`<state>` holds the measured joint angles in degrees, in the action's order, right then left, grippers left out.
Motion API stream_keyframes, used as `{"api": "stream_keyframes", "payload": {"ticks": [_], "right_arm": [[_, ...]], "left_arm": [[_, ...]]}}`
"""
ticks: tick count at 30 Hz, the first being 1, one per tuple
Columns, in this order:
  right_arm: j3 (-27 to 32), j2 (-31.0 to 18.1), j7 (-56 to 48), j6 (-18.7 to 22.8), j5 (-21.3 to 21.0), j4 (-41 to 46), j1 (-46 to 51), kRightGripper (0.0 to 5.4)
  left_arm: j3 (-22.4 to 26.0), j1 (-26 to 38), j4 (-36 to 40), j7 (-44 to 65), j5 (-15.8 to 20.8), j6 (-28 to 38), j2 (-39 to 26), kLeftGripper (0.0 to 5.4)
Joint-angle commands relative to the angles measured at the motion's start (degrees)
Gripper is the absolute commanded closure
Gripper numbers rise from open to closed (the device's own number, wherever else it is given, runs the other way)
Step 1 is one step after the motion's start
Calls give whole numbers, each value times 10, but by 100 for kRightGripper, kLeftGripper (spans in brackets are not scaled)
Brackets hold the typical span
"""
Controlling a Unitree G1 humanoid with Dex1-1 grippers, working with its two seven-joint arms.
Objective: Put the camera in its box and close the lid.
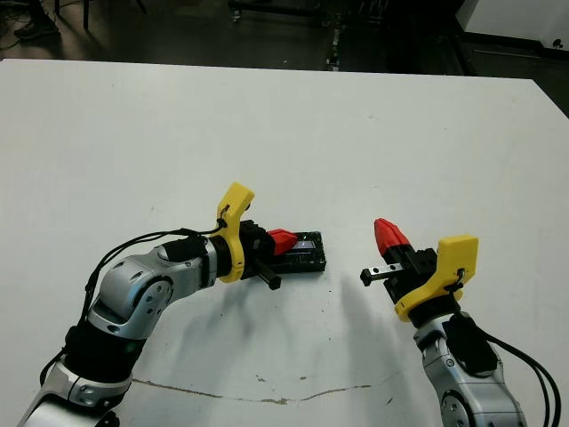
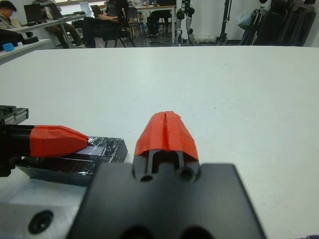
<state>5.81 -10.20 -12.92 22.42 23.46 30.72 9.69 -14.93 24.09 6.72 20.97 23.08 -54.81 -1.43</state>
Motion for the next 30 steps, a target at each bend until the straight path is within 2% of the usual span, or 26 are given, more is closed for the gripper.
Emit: {"api": "stream_keyframes", "payload": {"ticks": [1, 5, 13, 16, 19, 21, 26, 30], "right_arm": [[2, -2, 2, 2, 0, 0, 4, 540], [1, -1, 4, 3, -1, 1, 5, 540], [2, 0, 4, -3, -5, -1, 4, 540], [5, 4, 6, 0, 0, 0, 4, 540], [9, 7, 9, 3, 4, 3, 3, 540], [12, 10, 15, 2, 5, 5, 1, 540], [19, 18, 30, -14, -4, 2, -8, 540], [27, 28, 60, -36, -29, -4, -20, 540]], "left_arm": [[-17, -21, -23, -9, -8, -30, 3, 539], [-34, -20, -21, 1, -15, -11, 0, 539], [-29, -21, -13, 0, -9, -21, 5, 539], [-24, -40, 15, 12, -12, 21, -9, 539], [-20, -68, 47, 37, -39, 134, -44, 539], [11, -84, 73, 39, -47, 184, -62, 539], [116, -117, 130, 30, -25, 240, -91, 539], [202, -156, 128, 20, -30, 359, -98, 539]]}}
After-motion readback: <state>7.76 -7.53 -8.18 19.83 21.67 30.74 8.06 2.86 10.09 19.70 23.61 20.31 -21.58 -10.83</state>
